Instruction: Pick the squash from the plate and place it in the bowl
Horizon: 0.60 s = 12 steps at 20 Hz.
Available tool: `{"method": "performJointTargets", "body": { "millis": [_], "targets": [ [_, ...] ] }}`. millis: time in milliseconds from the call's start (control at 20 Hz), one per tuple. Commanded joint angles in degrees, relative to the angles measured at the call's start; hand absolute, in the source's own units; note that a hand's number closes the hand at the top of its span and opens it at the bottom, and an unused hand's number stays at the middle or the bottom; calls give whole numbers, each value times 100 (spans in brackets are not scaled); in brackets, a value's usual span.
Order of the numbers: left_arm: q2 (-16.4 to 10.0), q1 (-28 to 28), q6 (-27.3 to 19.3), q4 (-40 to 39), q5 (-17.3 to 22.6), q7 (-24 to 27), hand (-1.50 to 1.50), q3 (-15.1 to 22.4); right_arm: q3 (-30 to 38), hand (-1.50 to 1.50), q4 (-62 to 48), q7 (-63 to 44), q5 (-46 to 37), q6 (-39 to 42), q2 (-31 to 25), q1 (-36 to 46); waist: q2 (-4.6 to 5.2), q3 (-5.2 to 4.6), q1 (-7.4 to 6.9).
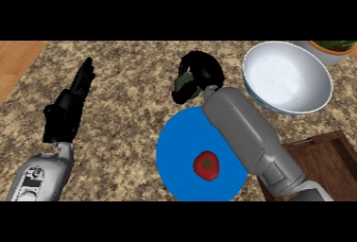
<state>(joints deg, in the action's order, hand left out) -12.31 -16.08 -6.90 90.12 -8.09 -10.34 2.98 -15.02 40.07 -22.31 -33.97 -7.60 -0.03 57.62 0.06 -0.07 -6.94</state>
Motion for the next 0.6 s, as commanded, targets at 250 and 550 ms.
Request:
{"method": "performJointTargets", "body": {
  "millis": [250, 550],
  "targets": [
    [12, -23, 20, -195, -61, 101, 0, 32, -1019, 150, 584, -2908, -63, -2581, 3, 948, -46, -23, -26],
    [-18, 4, -179, -280, -134, 129, 0, -185, -1781, 150, 533, -4825, -569, -2928, 2, 1669, -27, -9, 386]
  ]
}}
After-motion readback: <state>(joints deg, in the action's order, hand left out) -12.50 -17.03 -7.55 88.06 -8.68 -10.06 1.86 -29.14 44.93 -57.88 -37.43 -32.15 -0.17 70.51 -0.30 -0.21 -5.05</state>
